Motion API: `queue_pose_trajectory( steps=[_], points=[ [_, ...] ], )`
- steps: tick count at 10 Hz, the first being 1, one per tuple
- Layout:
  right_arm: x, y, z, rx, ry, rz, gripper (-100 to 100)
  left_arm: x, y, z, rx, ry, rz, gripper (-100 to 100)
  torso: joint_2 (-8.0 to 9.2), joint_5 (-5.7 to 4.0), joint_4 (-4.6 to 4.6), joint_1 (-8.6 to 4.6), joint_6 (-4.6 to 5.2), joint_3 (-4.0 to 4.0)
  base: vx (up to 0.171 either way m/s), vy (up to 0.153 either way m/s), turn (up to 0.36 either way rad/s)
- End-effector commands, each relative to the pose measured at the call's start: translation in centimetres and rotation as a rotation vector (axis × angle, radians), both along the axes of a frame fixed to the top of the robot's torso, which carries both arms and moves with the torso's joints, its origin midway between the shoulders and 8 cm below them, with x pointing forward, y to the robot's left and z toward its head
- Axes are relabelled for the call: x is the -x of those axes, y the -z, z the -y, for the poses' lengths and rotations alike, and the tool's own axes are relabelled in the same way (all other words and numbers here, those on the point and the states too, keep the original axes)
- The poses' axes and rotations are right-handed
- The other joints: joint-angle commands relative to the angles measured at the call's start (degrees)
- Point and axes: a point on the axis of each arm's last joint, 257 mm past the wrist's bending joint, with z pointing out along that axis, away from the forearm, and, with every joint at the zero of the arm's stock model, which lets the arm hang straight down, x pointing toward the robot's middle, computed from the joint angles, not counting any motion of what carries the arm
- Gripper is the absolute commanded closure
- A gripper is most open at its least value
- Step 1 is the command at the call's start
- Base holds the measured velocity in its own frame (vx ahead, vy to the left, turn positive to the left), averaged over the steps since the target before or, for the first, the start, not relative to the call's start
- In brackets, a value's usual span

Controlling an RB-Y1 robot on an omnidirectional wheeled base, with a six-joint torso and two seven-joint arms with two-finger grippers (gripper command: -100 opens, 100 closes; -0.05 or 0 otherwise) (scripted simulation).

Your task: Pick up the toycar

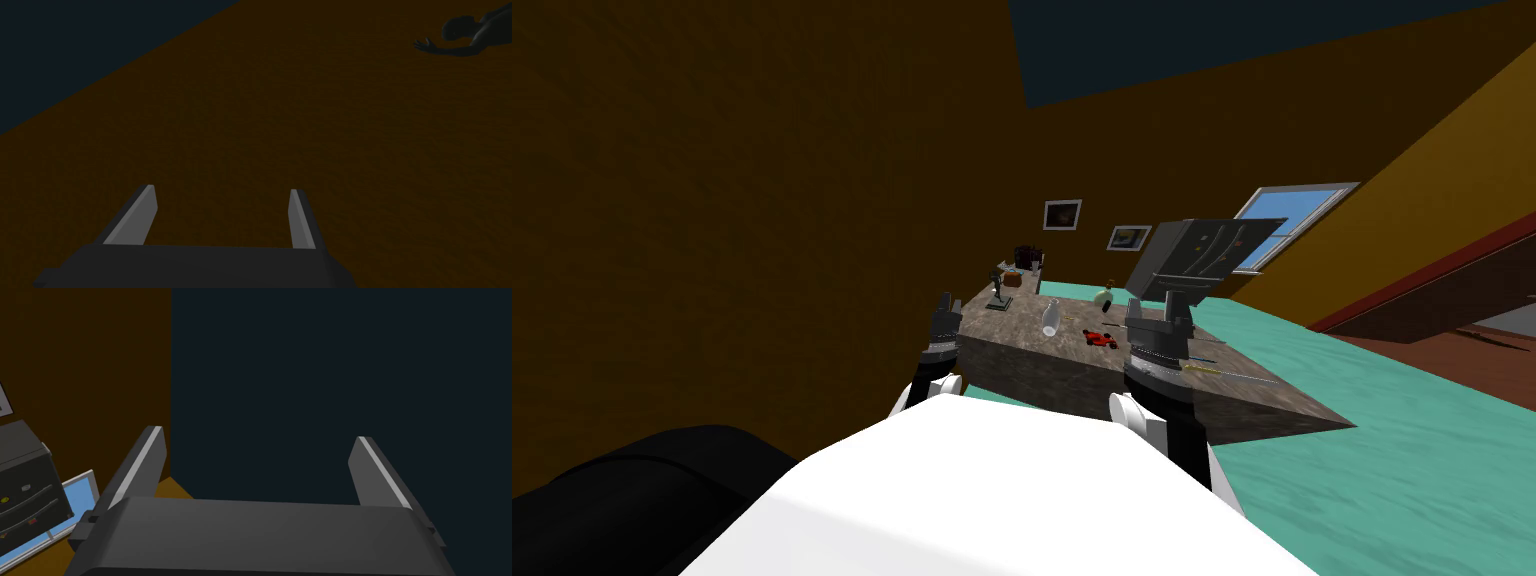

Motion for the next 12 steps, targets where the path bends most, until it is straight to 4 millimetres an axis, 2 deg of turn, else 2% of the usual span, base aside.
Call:
queue_pose_trajectory(
  steps=[1,8,12],
  points=[
    [-0.3,0.0,-0.7,0.049,-0.017,-0.009,-100,0.0,0.0,0.0,0.0,0.0,0.0,0,0.0,0.0,0.0,0.0,0.0,0.0,-0.028,0.003,-0.019],
    [-2.4,1.3,-4.0,0.298,-0.061,-0.052,-100,0.0,0.0,0.0,0.0,0.0,0.0,0,0.41,0.01,0.09,0.05,0.0,0.23,-0.085,0.018,-0.019],
    [-4.2,3.4,-5.7,0.491,-0.067,-0.09,-100,0.0,0.0,0.0,0.0,0.0,0.0,0,0.39,0.01,0.09,0.05,0.0,0.23,-0.1,0.017,-0.005]
  ],
)
